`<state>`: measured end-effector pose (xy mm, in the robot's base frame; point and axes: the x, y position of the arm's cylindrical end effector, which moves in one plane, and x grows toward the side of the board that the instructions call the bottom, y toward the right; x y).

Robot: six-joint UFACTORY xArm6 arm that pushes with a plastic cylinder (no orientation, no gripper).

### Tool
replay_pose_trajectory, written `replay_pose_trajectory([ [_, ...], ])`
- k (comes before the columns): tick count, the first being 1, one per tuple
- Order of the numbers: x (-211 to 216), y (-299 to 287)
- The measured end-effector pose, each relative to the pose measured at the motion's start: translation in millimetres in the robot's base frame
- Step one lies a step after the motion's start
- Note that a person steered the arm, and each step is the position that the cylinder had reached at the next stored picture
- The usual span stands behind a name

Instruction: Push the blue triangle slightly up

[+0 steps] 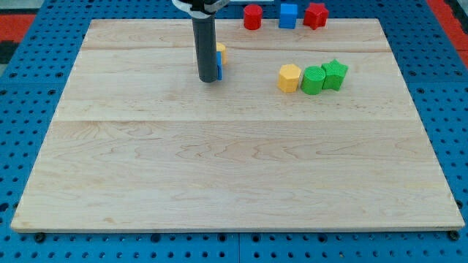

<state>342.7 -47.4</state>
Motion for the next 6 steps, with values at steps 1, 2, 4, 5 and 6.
replay_pose_trajectory([
  [1,-22.0,17.6],
  [2,-40.7,68.2],
  [4,-70.5,137.7],
  [5,-60.3,136.3],
  [6,-36.8,64.1],
])
